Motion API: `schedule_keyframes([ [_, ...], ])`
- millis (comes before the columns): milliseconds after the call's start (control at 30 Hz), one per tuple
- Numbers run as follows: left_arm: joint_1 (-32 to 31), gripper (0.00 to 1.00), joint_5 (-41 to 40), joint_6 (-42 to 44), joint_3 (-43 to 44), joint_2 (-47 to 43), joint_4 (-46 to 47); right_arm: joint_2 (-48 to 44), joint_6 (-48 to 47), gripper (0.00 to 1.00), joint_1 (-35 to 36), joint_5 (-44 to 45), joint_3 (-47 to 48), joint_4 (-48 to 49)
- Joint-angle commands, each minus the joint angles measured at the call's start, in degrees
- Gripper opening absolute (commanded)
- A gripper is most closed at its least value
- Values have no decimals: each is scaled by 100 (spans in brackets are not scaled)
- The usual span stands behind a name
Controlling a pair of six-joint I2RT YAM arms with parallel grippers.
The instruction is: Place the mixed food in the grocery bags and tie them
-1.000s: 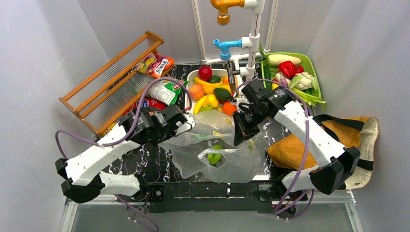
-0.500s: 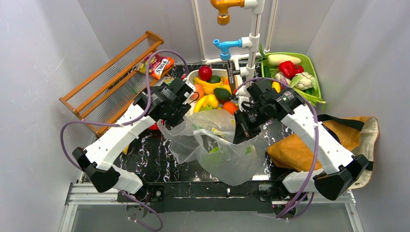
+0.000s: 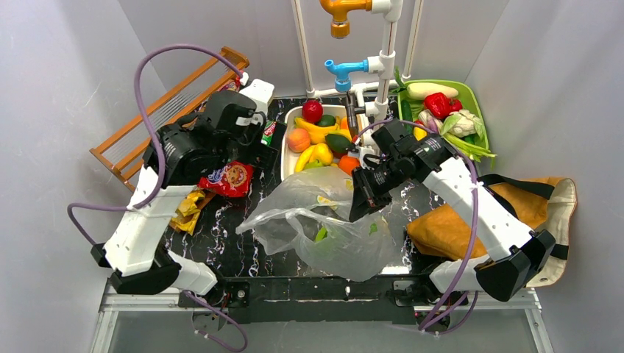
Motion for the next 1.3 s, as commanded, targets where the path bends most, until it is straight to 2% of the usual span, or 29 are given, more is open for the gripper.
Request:
schedule_keyframes([
  [0,48,98,671,-131,-376,-355,1048,-100,7,16,34,-180,134,-72],
  [67,76,98,711,-110,-669,-342,1400,-175,-25,20,45,-172,60,-120],
  [100,126,98,624,-122,-806,-248,1519,-221,-53,29,54,-183,58,-150],
  [133,190,98,579,-188,-833,-92,1601,-219,-88,42,64,-182,127,-206],
  [167,207,98,634,-248,-759,75,1729,-175,-103,61,78,-175,410,-305],
  [200,215,98,713,-276,-720,139,1794,-128,-101,67,77,-152,634,-382],
  [267,219,98,808,-341,-769,171,1848,-54,-96,71,90,-137,891,-473],
  [533,232,98,1034,-520,-1226,108,1893,11,170,79,303,240,1374,-743],
  [700,232,98,1196,-665,-1696,-119,1884,63,472,81,1074,972,1407,-983],
  [833,266,98,843,-1009,-2143,-413,1722,331,706,82,1681,1585,1507,-1050],
  [1033,805,98,307,-1635,-2203,-599,879,1095,1109,84,2496,2371,2496,-1348],
  [1267,1162,98,-246,-2102,-2423,-933,562,2065,2178,85,3327,3341,3744,-2084],
])
